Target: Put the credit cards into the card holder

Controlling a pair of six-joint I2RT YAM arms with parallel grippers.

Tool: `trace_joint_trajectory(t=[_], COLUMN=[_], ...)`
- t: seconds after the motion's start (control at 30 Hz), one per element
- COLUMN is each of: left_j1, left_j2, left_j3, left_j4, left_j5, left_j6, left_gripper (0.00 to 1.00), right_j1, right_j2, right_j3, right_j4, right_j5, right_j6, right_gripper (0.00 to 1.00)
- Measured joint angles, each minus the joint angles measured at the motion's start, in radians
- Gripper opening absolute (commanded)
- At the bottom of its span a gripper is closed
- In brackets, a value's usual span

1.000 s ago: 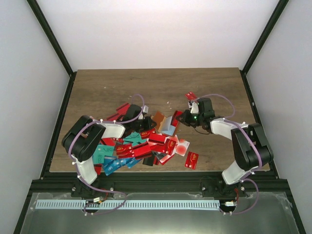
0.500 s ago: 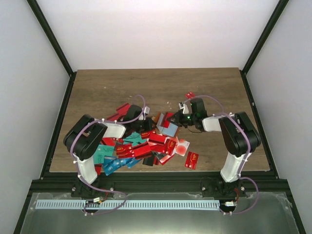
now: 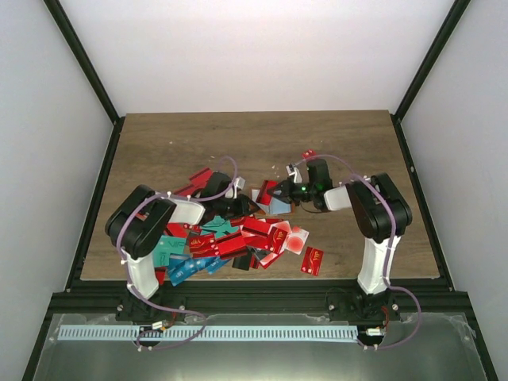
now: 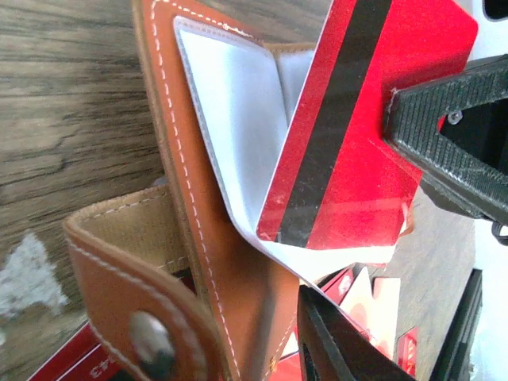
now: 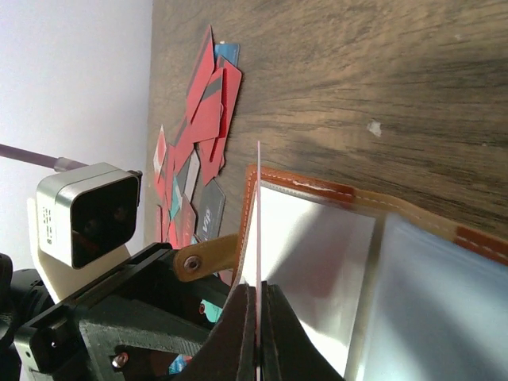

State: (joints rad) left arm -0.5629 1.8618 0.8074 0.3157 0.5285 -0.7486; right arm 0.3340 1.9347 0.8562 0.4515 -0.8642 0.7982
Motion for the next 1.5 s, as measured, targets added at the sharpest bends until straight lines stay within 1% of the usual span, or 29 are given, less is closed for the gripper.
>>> trace_joint_trajectory(t=[0.13, 0.3, 0.4, 0.53, 0.67, 0.93, 1.07, 1.3, 1.5], left_j1=[0.005, 0.006, 0.006, 0.007, 0.008, 0.049, 0.081, 0.099, 0.110], left_j2=[-0.029, -0.103, -0.163, -0.215, -0.190, -0.003, 0.040, 0.043, 0.068], left_j3=[0.003, 0.068, 0.109, 0.137, 0.160, 0.145, 0.139, 0.140, 0.143], left_j4=[-0.073, -0.272, -0.385, -0.422, -0.358, -0.042, 0.051, 0.093, 0.103], left_j5=[-0.012, -0.058, -0.093, -0.093, -0.035, 0.140, 0.189, 0.213, 0.249], left_j6=[0.045, 0.152, 0.204, 0.240, 0.233, 0.095, 0.058, 0.069, 0.092], left_gripper=[0.48, 0.60, 0.63, 0.62, 0.60, 0.59, 0.59, 0.59, 0.56], right_j1=[0.000, 0.000, 0.001, 0.001, 0.001, 0.000, -0.008, -0.015, -0.017], right_j2=[0.015, 0.019, 0.021, 0.024, 0.024, 0.024, 0.032, 0.041, 0.056], right_j3=[0.000, 0.000, 0.000, 0.000, 0.002, 0.011, 0.011, 0.011, 0.009], right_j4=[0.008, 0.010, 0.011, 0.013, 0.013, 0.042, 0.080, 0.141, 0.171], right_j5=[-0.006, -0.013, -0.020, -0.030, -0.043, -0.093, -0.116, -0.159, -0.186], right_j6=[0.000, -0.005, -0.011, -0.019, -0.023, -0.022, -0.013, 0.008, 0.022], right_gripper=[0.01, 0.01, 0.01, 0.01, 0.01, 0.01, 0.01, 0.01, 0.01])
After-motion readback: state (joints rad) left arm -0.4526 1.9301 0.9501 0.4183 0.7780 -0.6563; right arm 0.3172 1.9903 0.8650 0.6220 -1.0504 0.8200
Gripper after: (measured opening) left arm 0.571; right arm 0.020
